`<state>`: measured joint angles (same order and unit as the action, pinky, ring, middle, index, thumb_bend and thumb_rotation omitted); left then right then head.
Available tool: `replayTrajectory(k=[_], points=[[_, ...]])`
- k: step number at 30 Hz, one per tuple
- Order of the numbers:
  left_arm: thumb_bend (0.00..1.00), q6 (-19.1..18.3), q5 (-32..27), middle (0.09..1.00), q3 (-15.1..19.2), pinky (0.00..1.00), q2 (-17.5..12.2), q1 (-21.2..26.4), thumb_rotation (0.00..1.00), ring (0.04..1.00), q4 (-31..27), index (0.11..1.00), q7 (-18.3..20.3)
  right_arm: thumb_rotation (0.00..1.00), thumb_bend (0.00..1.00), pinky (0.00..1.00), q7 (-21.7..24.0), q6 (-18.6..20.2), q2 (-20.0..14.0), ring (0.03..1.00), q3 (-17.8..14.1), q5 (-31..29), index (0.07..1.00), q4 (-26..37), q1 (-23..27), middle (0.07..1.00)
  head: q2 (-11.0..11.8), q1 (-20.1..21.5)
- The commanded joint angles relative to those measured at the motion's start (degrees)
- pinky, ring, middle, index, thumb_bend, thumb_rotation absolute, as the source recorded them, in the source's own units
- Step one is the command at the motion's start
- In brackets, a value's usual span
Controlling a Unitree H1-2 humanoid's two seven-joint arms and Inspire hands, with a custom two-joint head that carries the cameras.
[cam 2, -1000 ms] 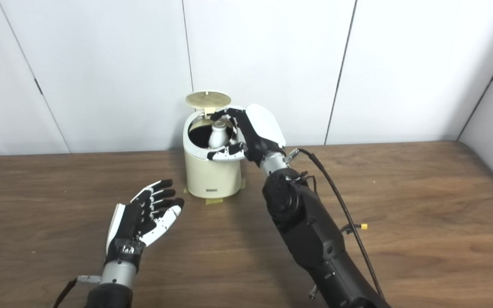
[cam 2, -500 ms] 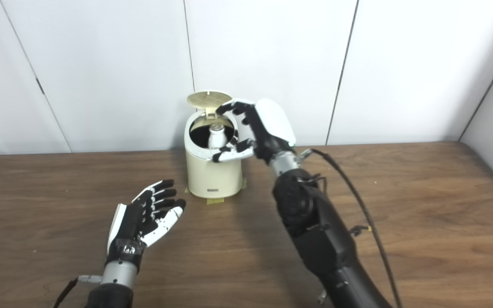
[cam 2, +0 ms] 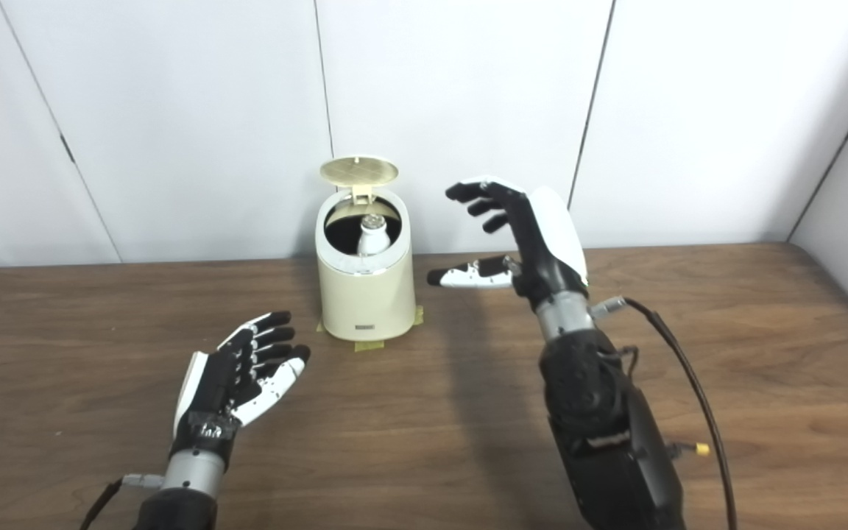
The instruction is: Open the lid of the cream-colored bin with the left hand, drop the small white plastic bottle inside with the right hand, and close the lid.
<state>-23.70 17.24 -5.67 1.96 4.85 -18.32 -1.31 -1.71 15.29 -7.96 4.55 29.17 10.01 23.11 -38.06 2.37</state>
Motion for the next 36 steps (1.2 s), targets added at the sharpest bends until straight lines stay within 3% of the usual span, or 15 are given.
replayTrajectory(k=[1, 6, 8, 12, 15, 17, 21, 25, 30, 36], points=[[0.53, 0.5, -0.5, 0.783, 0.1, 0.73, 0.0, 1.4, 0.30, 0.765, -1.4, 0.821, 0.4, 0.14, 0.74, 0.55, 0.6, 1.9, 0.8, 0.654, -1.3, -1.8, 0.651, 3.3, 0.3, 0.686, -0.2, -0.1], [0.51, -0.1, -1.7, 0.795, 1.0, 0.75, -0.8, 1.3, 0.32, 0.789, -2.2, 0.828, 0.7, 0.25, 0.59, 0.55, 3.6, 7.2, 2.2, 0.659, -3.8, -7.9, 0.699, 7.6, -3.9, 0.715, 0.0, 0.3], [0.50, -0.2, -2.7, 0.800, 1.8, 0.75, -0.9, 1.3, 0.35, 0.799, -2.5, 0.833, 0.9, 0.36, 0.54, 0.57, 5.0, 9.0, 2.8, 0.684, -5.0, -11.6, 0.738, 9.1, -5.6, 0.752, -0.1, 0.2], [0.47, 2.0, -6.5, 0.811, 4.0, 0.76, -2.0, 2.1, 0.42, 0.799, -1.4, 0.850, 2.2, 0.50, 0.61, 0.62, 6.0, 8.7, 3.0, 0.734, -5.9, -15.8, 0.777, 10.2, -10.2, 0.786, 0.0, -0.4], [0.47, 0.9, -8.7, 0.826, 5.2, 0.83, -4.8, 4.8, 0.54, 0.808, -0.8, 0.871, 4.1, 0.56, 0.63, 0.66, 5.2, 5.5, 3.9, 0.770, -6.8, -18.8, 0.808, 9.2, -13.8, 0.810, 0.2, -1.4], [0.46, 1.0, -10.7, 0.846, 6.2, 0.84, -6.3, 6.9, 0.57, 0.827, 0.4, 0.882, 5.1, 0.58, 0.61, 0.69, 4.8, 4.2, 4.5, 0.790, -7.3, -20.6, 0.826, 8.4, -15.5, 0.830, 0.5, -2.4], [0.43, 0.6, -14.8, 0.902, 8.6, 0.86, -8.4, 11.7, 0.67, 0.892, 3.0, 0.913, 6.4, 0.76, 0.53, 0.74, 4.0, 0.6, 5.4, 0.850, -7.6, -22.9, 0.873, 7.1, -18.2, 0.878, 1.2, -3.7], [0.48, 0.3, -16.8, 0.940, 9.7, 0.92, -10.6, 16.9, 0.82, 0.938, 5.7, 0.944, 7.6, 0.84, 0.52, 0.80, 3.8, -2.5, 6.8, 0.893, -8.9, -27.4, 0.901, 5.5, -19.9, 0.907, 2.0, -5.2], [0.51, -0.2, -18.2, 0.930, 10.7, 0.92, -11.4, 23.3, 0.84, 0.930, 9.1, 0.925, 7.2, 0.98, 0.61, 0.83, 4.1, -7.7, 5.9, 0.899, -8.3, -27.9, 0.904, 3.2, -21.4, 0.907, 2.6, -6.0], [0.49, 0.7, -17.4, 0.905, 9.2, 0.90, -12.6, 32.6, 0.87, 0.909, 15.9, 0.904, 8.2, 1.00, 0.66, 0.87, 4.1, -10.9, 5.7, 0.913, -8.0, -28.7, 0.905, 1.5, -22.0, 0.913, 3.3, -6.3]])
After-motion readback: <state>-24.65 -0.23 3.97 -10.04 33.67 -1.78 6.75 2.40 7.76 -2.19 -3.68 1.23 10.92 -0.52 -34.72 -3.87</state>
